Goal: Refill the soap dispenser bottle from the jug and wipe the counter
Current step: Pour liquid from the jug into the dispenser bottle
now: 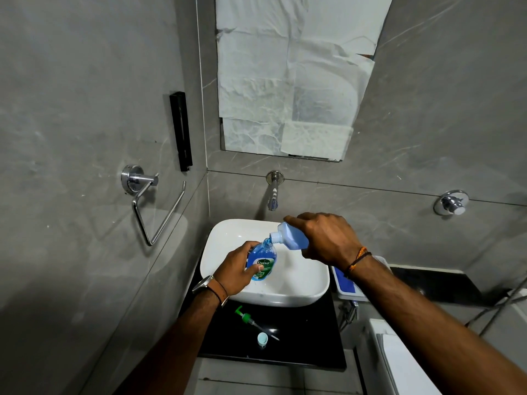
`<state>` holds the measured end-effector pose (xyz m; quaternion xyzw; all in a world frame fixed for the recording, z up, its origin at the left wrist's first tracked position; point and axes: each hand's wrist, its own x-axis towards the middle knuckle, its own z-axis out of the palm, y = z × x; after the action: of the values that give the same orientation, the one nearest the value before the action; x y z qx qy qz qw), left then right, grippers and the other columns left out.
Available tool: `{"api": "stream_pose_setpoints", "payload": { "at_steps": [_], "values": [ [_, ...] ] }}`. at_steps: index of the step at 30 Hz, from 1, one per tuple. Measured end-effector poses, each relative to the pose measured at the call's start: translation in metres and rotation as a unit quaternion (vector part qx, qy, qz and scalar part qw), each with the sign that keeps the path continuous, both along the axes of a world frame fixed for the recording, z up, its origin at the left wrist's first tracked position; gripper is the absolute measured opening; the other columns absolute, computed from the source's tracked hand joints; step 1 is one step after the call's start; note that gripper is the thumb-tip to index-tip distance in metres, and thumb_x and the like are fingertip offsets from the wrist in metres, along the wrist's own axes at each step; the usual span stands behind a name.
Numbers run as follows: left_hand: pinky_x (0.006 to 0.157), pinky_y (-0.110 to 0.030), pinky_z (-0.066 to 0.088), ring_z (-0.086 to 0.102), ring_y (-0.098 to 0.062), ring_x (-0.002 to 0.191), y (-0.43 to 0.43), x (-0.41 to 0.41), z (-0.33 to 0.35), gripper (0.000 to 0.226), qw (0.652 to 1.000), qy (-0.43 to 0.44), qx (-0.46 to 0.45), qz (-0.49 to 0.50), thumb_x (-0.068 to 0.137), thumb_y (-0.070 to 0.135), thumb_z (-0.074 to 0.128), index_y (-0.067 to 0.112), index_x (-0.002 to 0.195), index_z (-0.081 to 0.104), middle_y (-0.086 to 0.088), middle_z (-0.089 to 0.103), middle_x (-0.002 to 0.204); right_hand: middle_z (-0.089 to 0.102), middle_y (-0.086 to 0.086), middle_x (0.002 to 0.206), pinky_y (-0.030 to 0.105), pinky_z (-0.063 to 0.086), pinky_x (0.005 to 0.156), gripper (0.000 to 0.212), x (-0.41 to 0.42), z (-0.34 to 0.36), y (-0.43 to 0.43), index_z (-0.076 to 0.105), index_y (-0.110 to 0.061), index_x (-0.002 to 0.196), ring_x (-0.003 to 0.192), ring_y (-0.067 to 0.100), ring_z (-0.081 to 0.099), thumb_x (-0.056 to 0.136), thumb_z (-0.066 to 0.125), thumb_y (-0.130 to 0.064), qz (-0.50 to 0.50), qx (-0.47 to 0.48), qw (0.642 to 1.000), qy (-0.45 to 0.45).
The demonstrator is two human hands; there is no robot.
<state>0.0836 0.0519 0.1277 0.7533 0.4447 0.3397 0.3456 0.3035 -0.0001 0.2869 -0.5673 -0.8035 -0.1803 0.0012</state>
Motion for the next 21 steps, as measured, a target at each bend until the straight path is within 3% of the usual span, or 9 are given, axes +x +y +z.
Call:
{"api": "stream_pose_setpoints", "payload": {
  "at_steps": [21],
  "values": [
    [0.073,0.002,0.046,0.059,-0.005,0.102,-0.0003,0.0001,-0.0009,0.044,1.0,0.001,0.001,0.006,0.088,0.025,0.069,0.028,0.127,0.047,0.014,0.059,0.117,0.072,-0.003,0.115,0.031,0.05,0.067,0.08,0.0009,-0.0014,0.0012,0.05,-0.036,0.141,0.089,0.03,0.07,0.067,0.08,-0.033,-0.002,-0.005,1.0,0.005]
  ]
}}
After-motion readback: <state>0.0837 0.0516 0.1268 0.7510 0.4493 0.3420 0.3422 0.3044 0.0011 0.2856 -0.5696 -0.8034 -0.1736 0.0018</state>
